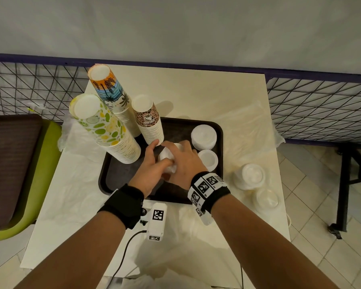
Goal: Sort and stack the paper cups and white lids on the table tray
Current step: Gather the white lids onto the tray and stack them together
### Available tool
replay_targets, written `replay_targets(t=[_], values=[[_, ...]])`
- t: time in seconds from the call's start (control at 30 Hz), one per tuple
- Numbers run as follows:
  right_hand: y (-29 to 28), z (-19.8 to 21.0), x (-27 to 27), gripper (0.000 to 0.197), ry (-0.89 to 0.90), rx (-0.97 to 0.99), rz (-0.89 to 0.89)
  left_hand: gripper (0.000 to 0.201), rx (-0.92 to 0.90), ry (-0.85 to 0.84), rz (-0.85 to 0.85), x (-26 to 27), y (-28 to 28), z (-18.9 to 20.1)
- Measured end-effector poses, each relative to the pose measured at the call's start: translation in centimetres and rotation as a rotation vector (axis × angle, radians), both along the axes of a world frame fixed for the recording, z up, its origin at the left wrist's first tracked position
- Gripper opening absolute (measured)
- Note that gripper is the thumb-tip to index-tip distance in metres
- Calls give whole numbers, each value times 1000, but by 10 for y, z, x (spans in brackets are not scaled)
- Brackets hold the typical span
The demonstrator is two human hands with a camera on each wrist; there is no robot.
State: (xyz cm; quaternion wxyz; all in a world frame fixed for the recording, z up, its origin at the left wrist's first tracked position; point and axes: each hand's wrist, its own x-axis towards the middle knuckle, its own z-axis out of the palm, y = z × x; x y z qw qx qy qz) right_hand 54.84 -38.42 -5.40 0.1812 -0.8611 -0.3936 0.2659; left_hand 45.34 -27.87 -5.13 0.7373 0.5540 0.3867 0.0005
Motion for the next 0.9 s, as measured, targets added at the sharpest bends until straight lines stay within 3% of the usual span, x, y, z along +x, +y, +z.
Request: replay_targets(t=[0.27, 0.6, 0.73, 0.9], values=[[1, -1, 2, 96, -48, 1, 18, 80, -48, -60, 36, 0, 1, -5], [4, 2, 22, 99, -46, -14, -63, 63, -63, -62, 53, 8, 6, -3], [9, -5, 39, 100, -33, -51, -124, 48, 123, 38, -18, -2, 10, -2], [28, -14, 56, 101, -25, -129, -120, 25, 351, 144, -288, -59, 24, 5]])
